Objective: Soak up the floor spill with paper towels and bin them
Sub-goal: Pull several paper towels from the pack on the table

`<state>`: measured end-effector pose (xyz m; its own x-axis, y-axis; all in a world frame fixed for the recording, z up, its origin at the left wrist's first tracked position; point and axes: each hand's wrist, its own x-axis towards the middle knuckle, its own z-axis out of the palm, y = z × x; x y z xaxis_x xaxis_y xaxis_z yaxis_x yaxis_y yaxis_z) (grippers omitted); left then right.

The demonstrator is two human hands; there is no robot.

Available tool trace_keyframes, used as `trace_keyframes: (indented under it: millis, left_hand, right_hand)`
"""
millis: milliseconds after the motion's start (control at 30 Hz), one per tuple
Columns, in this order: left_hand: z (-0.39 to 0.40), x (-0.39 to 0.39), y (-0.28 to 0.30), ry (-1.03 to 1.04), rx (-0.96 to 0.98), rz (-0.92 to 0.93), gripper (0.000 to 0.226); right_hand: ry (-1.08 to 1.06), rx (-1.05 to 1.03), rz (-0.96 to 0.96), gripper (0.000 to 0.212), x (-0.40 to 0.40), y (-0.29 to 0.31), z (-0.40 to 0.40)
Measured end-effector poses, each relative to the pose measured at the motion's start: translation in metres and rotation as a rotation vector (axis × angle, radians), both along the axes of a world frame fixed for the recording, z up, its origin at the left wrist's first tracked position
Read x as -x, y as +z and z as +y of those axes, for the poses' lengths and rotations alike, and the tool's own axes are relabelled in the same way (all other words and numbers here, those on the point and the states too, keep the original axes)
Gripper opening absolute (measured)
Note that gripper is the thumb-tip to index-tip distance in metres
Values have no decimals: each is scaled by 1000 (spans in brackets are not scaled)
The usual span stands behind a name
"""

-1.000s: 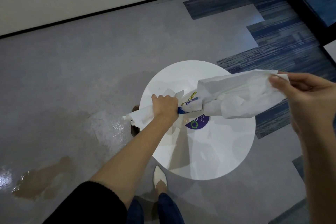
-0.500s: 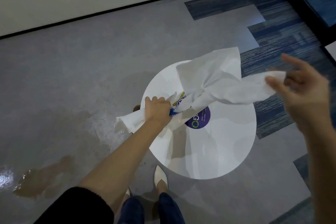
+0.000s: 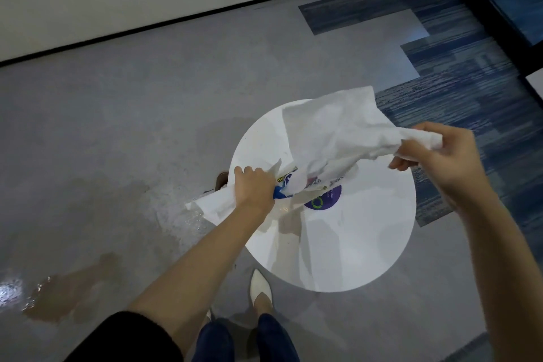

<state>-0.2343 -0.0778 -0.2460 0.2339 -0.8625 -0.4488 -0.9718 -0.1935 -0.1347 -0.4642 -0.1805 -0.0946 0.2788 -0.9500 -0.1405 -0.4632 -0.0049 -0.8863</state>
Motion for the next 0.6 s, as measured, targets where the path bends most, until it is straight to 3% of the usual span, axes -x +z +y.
trace_keyframes:
  millis: [133,267,433,600]
  left_hand:
    - [-2,-2,1,-24,-8,12,16]
    - [-9,0,7,-36,-2,17,15]
    - [-11,-4,4,-46,34,25,12]
    - [-5,-9,0,7,5,92,13]
  right_hand:
    - [-53,23,-91,10,4,0,-6]
    - [-227,48,-237,23,6,-4,-8]
    - [-283,16,-301,44,5,-10,-4]
    - [-343,18,-310,33,10,-21,1]
